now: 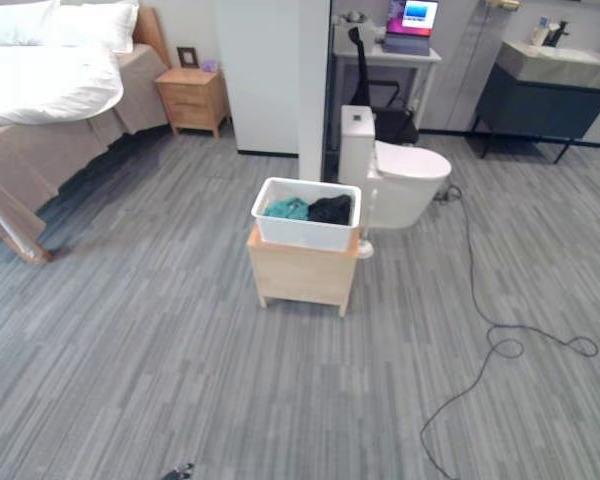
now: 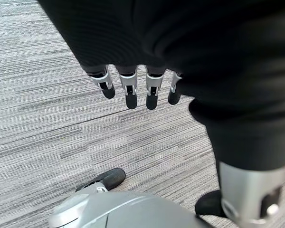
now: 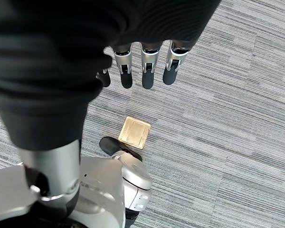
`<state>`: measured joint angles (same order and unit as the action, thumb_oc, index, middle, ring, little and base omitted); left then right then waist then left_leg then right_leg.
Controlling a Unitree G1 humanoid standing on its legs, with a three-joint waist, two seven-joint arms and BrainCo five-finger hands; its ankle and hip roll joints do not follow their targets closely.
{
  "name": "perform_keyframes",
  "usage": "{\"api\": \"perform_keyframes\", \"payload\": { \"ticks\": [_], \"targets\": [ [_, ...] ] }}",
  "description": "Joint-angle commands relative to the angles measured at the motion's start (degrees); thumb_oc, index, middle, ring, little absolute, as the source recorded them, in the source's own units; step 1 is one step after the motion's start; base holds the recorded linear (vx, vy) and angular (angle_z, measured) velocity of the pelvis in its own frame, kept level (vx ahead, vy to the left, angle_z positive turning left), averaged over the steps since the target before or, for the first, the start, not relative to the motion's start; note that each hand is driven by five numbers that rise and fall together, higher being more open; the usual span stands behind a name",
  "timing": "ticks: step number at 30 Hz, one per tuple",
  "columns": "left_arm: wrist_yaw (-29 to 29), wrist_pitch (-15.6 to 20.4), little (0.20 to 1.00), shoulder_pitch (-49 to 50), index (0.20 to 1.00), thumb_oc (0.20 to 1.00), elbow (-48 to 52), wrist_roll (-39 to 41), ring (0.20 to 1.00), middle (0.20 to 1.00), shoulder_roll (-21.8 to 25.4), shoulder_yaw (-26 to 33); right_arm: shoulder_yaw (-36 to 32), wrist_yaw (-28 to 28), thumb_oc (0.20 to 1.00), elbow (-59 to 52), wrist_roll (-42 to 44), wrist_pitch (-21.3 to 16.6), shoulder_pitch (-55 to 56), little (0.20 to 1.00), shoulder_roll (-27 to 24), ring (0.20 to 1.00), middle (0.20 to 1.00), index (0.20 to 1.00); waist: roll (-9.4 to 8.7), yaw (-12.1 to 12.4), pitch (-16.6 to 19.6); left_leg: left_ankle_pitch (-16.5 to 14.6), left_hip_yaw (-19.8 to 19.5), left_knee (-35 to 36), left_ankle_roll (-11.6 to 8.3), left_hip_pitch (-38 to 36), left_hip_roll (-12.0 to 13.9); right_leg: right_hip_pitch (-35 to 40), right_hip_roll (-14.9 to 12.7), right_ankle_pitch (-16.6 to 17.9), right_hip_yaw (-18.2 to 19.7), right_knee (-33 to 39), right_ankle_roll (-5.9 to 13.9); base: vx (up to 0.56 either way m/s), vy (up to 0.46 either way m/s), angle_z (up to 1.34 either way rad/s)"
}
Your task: Grab the laundry basket,head to the washer,open it,put in the laundry and shut it.
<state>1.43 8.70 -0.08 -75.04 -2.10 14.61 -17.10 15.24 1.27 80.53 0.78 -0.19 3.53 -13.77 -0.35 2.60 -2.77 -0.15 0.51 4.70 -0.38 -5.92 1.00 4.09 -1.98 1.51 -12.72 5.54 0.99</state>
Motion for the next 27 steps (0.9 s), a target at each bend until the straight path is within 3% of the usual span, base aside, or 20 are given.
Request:
{"api": "perform_keyframes", "payload": {
  "ticks": [1,8,12,13,16,17,18,20,22,23,24,25,27],
  "targets": [
    [0.1,1.4,1.000,-3.8,1.000,1.000,-2.6,1.8,1.000,1.000,-0.6,0.7,1.4,-0.9,1.000,3.9,-1.3,-0.3,-2.7,1.000,0.2,1.000,1.000,1.000,-1.92,0.1,1.8,-2.1,-3.9,0.3,-2.51,2.2,2.8,0.6,-7.3,-0.7,-0.8,-0.5,6.63,0.00,0.000,0.00],
    [0.3,1.3,1.000,-3.8,1.000,1.000,-1.7,1.8,1.000,1.000,-1.1,0.0,0.6,-1.7,1.000,4.9,-1.8,-0.1,-3.4,1.000,-1.0,1.000,1.000,1.000,-0.63,-0.2,1.0,-1.7,-4.2,0.3,-2.87,2.4,3.6,0.4,-6.6,-1.1,-0.5,-0.5,6.10,0.01,-0.029,0.00],
    [1.7,1.1,1.000,-4.3,1.000,1.000,-0.9,2.3,1.000,1.000,-1.4,0.5,-0.2,-2.1,1.000,5.6,-1.9,-0.1,-3.4,1.000,-1.2,1.000,1.000,1.000,0.31,-0.3,-0.4,-0.5,-4.2,0.1,-3.54,2.5,5.5,0.7,-5.3,-2.0,-0.4,-0.5,5.16,0.01,-0.101,0.00],
    [2.5,1.1,1.000,-4.6,1.000,1.000,-0.7,3.0,1.000,1.000,-1.8,1.0,-0.4,-2.4,1.000,6.0,-2.0,-0.3,-3.5,1.000,-1.3,1.000,1.000,1.000,0.46,-0.3,-2.0,-1.7,-4.3,-5.2,-4.36,5.0,6.0,0.8,-4.8,-2.6,-0.3,-1.0,4.14,-0.03,-0.124,0.01],
    [2.9,0.9,1.000,-4.6,1.000,1.000,-0.7,3.6,1.000,1.000,-2.4,1.3,-0.4,-2.5,1.000,6.4,-2.3,-0.4,-3.4,1.000,-1.6,1.000,1.000,1.000,0.74,-0.5,-3.3,-2.9,-4.6,-12.0,-5.18,7.7,6.3,0.8,-3.7,-4.1,0.1,-2.5,2.54,-0.01,-0.138,0.03],
    [2.8,0.6,1.000,-4.6,1.000,1.000,-0.6,4.2,1.000,1.000,-2.8,1.3,-0.4,-2.7,1.000,6.6,-2.5,-0.4,-3.6,1.000,-2.2,1.000,1.000,1.000,0.82,-0.2,-5.3,-0.5,-5.2,-21.4,-5.74,12.2,5.9,1.5,-3.1,-5.4,0.4,-3.7,1.07,0.00,-0.127,0.06],
    [2.8,0.6,1.000,-4.6,1.000,1.000,-0.6,4.2,1.000,1.000,-2.8,1.3,-0.4,-2.7,1.000,6.6,-2.5,-0.4,-3.7,1.000,-2.2,1.000,1.000,1.000,0.91,-0.4,-5.2,-0.7,-5.4,-21.8,-5.76,12.5,6.0,1.4,-3.0,-5.4,0.2,-3.7,1.05,-0.03,-0.119,0.07],
    [2.5,0.3,1.000,-4.8,1.000,1.000,-0.1,4.7,1.000,1.000,-3.1,0.8,0.2,-3.0,1.000,6.3,-2.9,-0.2,-4.6,1.000,-3.1,1.000,1.000,1.000,0.98,0.0,-7.3,5.4,-7.8,-32.3,-5.36,18.4,4.9,1.9,-2.4,-6.1,0.1,-4.8,-0.27,0.00,-0.084,-0.02],
    [2.7,0.3,1.000,-5.0,1.000,1.000,-0.2,4.7,1.000,1.000,-3.2,0.2,0.9,-3.2,1.000,5.7,-2.8,-0.4,-5.9,1.000,-3.7,1.000,1.000,1.000,0.47,0.2,-8.2,7.9,-6.9,-37.4,-4.67,23.2,4.4,2.7,-2.1,-6.8,-0.3,-4.3,-0.86,0.08,-0.076,0.02],
    [2.8,0.4,1.000,-5.1,1.000,1.000,0.0,5.1,1.000,1.000,-3.3,0.1,1.2,-3.6,1.000,5.5,-2.5,-0.4,-6.5,1.000,-4.0,1.000,1.000,1.000,0.55,0.5,-8.3,7.7,-5.6,-35.7,-4.63,25.2,4.7,3.2,-1.9,-7.0,-0.6,-3.8,-0.77,0.23,0.006,0.04],
    [2.5,0.7,1.000,-5.2,1.000,1.000,-0.2,6.0,1.000,1.000,-3.4,0.3,1.9,-3.6,1.000,5.3,-2.1,-0.6,-7.4,1.000,-4.2,1.000,1.000,1.000,0.56,1.4,-8.0,6.2,-4.3,-27.9,-4.36,26.6,4.7,4.1,-1.5,-7.4,-0.4,-2.4,-0.09,0.21,0.031,0.07],
    [2.5,0.7,1.000,-5.2,1.000,1.000,-0.2,6.0,1.000,1.000,-3.4,0.3,2.0,-3.6,1.000,5.3,-2.1,-0.6,-7.4,1.000,-4.2,1.000,1.000,1.000,0.42,1.5,-8.1,6.2,-4.1,-27.6,-4.34,26.3,4.7,4.2,-1.6,-7.4,-0.2,-2.3,-0.06,0.26,0.065,0.11],
    [2.9,0.7,1.000,-5.3,1.000,1.000,-0.7,6.8,1.000,1.000,-3.1,0.4,3.0,-4.0,1.000,4.3,-1.1,-1.2,-9.2,1.000,-4.0,1.000,1.000,1.000,0.69,3.6,-7.7,9.3,-3.6,-12.1,-5.16,27.5,7.3,6.0,-0.9,-9.1,-0.1,-1.3,1.13,0.32,0.124,-0.03]
  ]
}}
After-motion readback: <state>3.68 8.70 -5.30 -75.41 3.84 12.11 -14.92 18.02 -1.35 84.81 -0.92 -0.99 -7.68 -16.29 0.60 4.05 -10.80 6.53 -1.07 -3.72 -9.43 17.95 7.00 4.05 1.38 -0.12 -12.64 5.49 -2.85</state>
